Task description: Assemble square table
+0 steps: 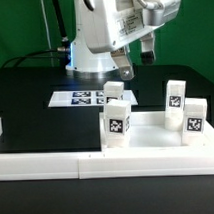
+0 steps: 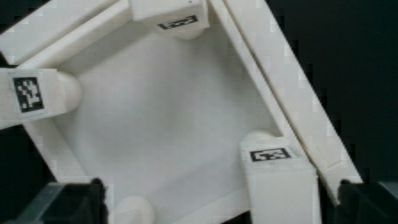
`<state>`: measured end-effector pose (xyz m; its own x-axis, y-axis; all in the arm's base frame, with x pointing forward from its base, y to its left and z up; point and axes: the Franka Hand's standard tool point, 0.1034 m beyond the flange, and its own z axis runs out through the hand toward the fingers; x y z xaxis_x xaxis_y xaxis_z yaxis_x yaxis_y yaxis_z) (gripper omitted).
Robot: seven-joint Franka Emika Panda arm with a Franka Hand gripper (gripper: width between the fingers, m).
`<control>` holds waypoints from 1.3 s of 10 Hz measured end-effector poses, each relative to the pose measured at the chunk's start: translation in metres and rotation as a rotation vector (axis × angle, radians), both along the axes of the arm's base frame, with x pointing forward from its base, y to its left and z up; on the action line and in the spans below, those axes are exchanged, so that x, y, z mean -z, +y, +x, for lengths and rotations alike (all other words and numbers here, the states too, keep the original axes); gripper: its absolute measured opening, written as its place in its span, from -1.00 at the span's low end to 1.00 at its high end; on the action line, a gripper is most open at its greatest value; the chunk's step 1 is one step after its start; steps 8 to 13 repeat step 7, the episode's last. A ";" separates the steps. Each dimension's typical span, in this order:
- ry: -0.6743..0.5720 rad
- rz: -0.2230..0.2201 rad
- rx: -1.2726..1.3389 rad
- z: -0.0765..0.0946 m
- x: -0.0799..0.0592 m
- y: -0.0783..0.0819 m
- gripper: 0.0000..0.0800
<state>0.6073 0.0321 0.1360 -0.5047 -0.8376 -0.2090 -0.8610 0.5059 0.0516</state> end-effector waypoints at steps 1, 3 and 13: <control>0.001 0.000 0.000 0.000 0.001 0.000 0.62; 0.002 0.000 -0.001 -0.001 0.001 0.000 0.62; 0.004 -0.001 -0.001 -0.001 0.002 0.000 0.62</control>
Offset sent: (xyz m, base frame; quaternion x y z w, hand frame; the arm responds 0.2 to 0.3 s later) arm 0.0000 0.0000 0.0000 0.0000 0.0000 0.0000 1.0000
